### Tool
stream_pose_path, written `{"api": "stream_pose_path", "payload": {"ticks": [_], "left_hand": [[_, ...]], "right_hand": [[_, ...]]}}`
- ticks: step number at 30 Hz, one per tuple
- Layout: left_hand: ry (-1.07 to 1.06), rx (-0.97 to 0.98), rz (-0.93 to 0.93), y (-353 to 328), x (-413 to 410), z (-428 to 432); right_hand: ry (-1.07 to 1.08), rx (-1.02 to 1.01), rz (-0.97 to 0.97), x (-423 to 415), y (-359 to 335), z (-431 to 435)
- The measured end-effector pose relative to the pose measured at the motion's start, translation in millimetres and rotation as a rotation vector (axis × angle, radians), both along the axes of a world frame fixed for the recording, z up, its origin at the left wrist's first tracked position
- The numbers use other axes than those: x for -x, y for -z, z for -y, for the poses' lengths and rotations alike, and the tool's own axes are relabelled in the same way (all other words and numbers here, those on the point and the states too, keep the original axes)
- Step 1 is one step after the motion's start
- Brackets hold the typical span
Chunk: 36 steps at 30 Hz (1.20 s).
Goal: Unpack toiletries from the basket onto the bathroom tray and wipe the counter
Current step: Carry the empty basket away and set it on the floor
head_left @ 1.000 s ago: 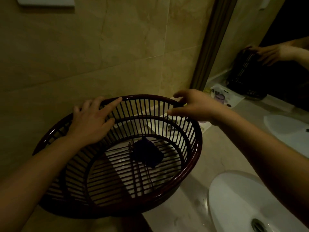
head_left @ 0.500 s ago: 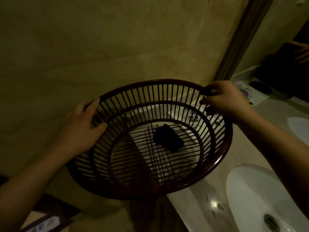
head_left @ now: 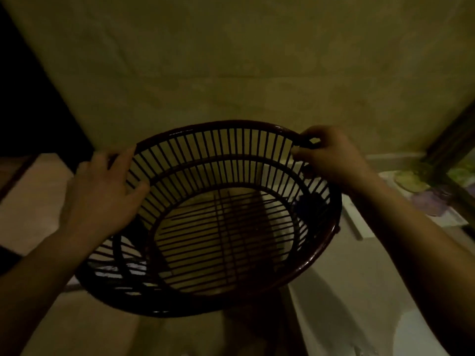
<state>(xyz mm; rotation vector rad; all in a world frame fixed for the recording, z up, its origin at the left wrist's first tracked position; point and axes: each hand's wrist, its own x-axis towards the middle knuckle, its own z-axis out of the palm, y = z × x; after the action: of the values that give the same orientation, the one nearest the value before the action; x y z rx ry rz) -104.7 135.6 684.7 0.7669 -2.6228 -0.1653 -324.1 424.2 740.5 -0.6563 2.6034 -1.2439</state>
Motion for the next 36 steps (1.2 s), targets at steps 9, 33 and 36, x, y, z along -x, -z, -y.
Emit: {"api": "stream_pose_path", "payload": {"ticks": [9, 33, 36], "left_hand": [[-0.120, -0.081, 0.063, 67.6, -62.6, 65.3], [-0.103, -0.474, 0.508, 509.5, -101.4, 124.9], [-0.114, -0.506, 0.537, 570.3, -105.1, 138.8]], "right_hand": [[-0.088, -0.169, -0.121, -38.6, 65.3, 89.2], [0.105, -0.371, 0.550, -80.6, 575.2, 170.5], [0.096, -0.394, 0.570, -83.5, 641.9, 182.0]]}}
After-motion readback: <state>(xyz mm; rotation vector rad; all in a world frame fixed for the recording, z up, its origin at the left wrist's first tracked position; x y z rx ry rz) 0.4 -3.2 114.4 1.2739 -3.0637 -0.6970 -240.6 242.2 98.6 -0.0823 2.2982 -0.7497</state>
